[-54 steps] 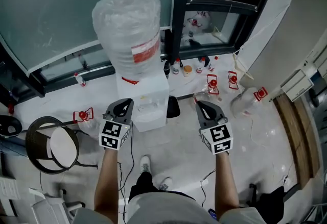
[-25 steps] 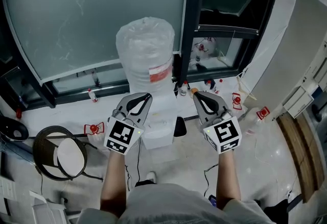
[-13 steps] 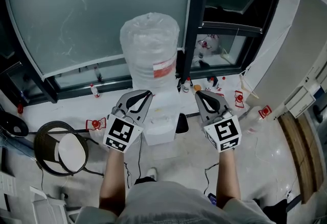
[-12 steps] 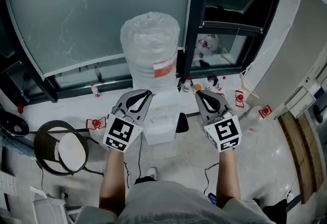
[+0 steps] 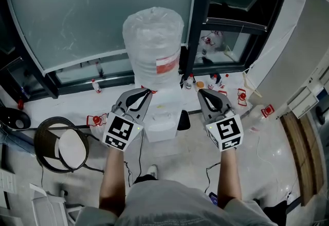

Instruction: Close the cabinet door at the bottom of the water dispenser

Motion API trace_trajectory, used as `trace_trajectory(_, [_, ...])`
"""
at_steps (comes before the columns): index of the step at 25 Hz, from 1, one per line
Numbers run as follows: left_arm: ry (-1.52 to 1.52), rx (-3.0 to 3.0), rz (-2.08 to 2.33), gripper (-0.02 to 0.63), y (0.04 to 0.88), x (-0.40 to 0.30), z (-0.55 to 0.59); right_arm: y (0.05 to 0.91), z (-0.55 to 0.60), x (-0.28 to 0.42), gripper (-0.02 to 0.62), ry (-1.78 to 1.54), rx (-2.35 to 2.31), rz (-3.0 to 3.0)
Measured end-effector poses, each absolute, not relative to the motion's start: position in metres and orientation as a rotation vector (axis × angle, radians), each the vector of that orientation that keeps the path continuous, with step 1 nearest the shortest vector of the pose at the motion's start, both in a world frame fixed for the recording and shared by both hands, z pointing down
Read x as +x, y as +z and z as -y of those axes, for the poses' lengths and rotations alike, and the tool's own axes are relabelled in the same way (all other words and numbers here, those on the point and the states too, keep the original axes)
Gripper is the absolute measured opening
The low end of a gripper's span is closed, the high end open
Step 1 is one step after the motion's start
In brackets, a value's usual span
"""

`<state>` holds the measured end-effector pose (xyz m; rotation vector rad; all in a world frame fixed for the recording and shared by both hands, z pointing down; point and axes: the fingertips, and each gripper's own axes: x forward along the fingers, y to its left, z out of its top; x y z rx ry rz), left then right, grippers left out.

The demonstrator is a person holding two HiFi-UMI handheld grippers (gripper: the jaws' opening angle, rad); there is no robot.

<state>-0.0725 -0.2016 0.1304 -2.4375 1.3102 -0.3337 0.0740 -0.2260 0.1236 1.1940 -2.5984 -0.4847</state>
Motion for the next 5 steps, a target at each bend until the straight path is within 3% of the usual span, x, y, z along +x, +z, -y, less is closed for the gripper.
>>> trace_trajectory(5, [-0.342,-2.441,-1.311,0.026,0.1342,-0.0704,0.2034,0.1258,0.2291,0.0787,0.028,-0.478,1.206,2.593])
